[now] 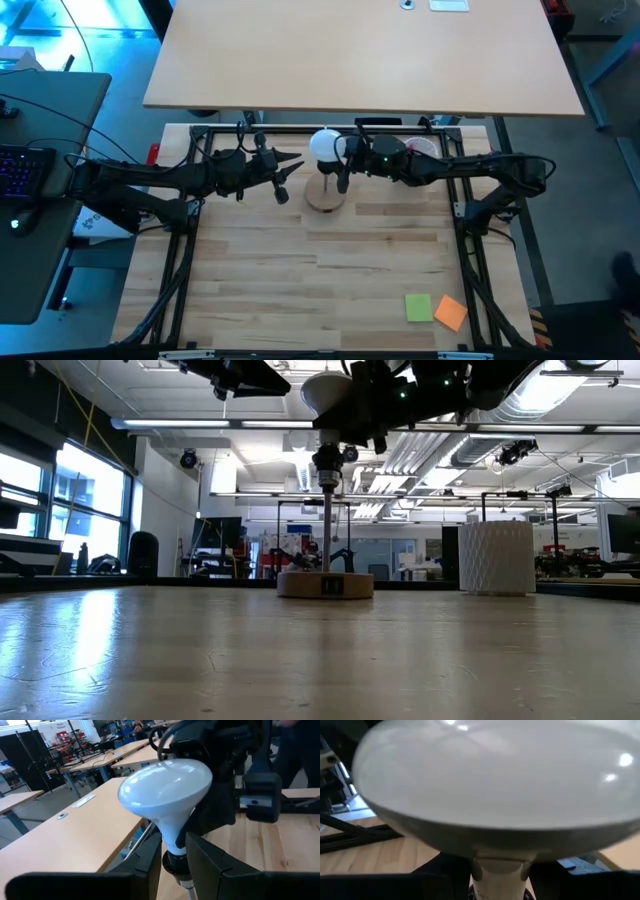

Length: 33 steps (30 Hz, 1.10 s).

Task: Screw lightbulb
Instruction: Insert the white lightbulb into the desk lamp

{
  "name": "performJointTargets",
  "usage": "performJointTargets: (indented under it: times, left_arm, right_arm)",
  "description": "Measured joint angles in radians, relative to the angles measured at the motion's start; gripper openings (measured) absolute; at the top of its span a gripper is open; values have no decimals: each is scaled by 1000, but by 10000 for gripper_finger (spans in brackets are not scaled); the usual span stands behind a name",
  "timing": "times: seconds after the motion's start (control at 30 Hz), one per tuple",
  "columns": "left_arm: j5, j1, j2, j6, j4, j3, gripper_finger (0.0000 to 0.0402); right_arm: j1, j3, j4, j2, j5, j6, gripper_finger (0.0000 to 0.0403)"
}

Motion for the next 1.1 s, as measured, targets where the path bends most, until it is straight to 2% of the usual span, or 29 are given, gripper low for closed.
performJointTargets:
  times: [0.3, 0.5, 0.63, 0.8, 1.1]
  left_arm:
    - [2, -6, 0, 6, 22, 0, 82]
    - [3, -6, 0, 7, 23, 0, 82]
    - [3, -6, 0, 7, 23, 0, 82]
    - [3, -6, 0, 7, 21, 0, 82]
    - [3, -6, 0, 7, 22, 0, 82]
  right_arm:
    - [5, 2, -35, -2, 20, -28, 150]
    - [4, -2, -50, 3, 26, -55, 218]
    - [3, -2, -42, 1, 25, -94, 241]
    - [3, -2, -67, -24, -1, -120, 246]
    - [0, -1, -225, -107, -1, -118, 248]
